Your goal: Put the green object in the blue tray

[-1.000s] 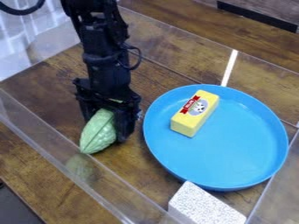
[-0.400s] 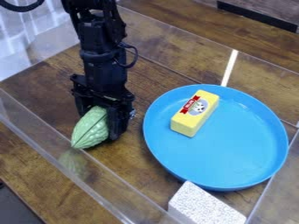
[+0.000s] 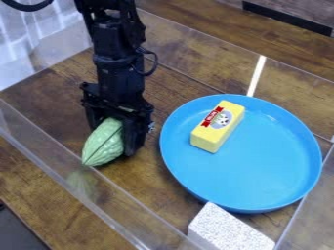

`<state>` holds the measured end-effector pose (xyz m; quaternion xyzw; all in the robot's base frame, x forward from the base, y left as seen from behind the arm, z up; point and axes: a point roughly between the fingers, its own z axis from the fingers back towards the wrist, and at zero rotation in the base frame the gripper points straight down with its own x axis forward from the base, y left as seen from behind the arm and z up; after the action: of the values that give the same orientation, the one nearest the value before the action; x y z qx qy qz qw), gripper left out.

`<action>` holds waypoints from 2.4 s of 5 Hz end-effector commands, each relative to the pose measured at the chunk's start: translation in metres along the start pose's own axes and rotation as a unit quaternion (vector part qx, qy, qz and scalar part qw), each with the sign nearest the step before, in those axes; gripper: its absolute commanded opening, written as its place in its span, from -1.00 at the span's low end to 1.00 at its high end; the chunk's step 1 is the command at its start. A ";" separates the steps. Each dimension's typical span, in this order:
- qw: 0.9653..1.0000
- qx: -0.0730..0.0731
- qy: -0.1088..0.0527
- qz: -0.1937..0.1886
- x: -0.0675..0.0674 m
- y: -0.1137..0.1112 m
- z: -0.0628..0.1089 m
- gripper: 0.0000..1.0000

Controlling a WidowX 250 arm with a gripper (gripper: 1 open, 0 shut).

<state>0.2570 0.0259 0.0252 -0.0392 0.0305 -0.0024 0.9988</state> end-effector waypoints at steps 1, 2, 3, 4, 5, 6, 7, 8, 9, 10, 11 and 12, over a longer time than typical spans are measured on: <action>0.999 0.008 -0.033 0.016 0.006 0.014 0.014 -1.00; 0.999 0.012 -0.034 0.034 0.010 0.018 0.018 -1.00; 0.998 0.015 -0.034 0.051 0.015 0.021 0.024 -1.00; 0.998 0.018 -0.035 0.049 0.014 0.019 0.030 -1.00; 0.998 0.021 -0.034 0.038 0.015 0.018 0.028 -1.00; 0.999 0.023 -0.033 0.028 0.015 0.017 0.026 -1.00; 0.999 0.025 -0.033 0.026 0.012 0.034 0.029 -1.00; 0.999 0.030 -0.035 0.024 0.008 0.051 0.036 -1.00; 0.998 0.044 -0.048 0.011 0.012 0.036 0.064 -1.00; 0.996 0.062 -0.069 -0.009 0.017 0.012 0.105 -1.00; 0.993 0.076 -0.089 -0.034 0.023 -0.012 0.129 -1.00; 0.990 0.073 -0.100 -0.060 0.034 -0.048 0.133 -1.00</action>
<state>0.2930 -0.0129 0.1429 0.0299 -0.0443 -0.0660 0.9964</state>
